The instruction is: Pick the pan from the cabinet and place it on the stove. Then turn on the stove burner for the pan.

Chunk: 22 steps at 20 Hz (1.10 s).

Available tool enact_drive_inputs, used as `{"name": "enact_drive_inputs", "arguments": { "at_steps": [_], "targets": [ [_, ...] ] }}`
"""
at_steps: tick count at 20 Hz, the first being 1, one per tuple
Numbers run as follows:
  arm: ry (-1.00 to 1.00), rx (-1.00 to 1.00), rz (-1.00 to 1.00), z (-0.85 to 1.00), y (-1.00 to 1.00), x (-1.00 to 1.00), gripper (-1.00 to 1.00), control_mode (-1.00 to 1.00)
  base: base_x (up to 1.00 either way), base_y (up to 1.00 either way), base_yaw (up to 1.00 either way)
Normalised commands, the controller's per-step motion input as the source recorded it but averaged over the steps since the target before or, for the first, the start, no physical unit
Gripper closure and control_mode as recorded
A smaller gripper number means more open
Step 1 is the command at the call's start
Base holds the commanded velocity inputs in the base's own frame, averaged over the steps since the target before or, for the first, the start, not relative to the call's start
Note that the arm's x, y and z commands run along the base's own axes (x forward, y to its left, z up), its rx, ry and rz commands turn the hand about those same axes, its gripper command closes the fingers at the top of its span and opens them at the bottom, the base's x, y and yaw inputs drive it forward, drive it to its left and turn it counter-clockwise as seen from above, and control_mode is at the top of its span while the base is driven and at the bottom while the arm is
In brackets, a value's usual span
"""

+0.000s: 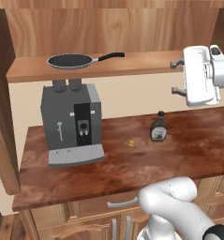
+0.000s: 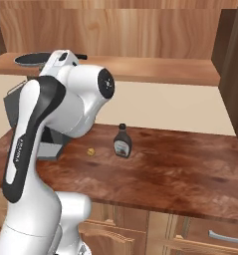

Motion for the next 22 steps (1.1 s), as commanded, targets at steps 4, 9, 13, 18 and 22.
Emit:
{"name": "enact_drive_inputs", "arguments": {
  "at_steps": [4, 9, 13, 18, 22],
  "targets": [
    [-0.08, -0.02, -0.01, 0.0, -0.02, 0.28, -1.0, -1.0, 0.0, 0.0, 0.0],
    [-0.04, -0.01, 0.0, 0.01, 0.0, 0.33, -1.0, -1.0, 0.0, 0.0, 0.0],
    [0.0, 0.0, 0.0, 0.0, 0.0, 0.34, -1.0, -1.0, 0.0, 0.0, 0.0],
    [-0.01, -0.01, 0.0, 0.01, 0.0, 0.17, -1.0, -1.0, 0.0, 0.0, 0.0],
    [0.0, -0.05, -0.01, 0.01, 0.04, 0.3, -1.0, -1.0, 0.0, 0.0, 0.0]
  ]
}}
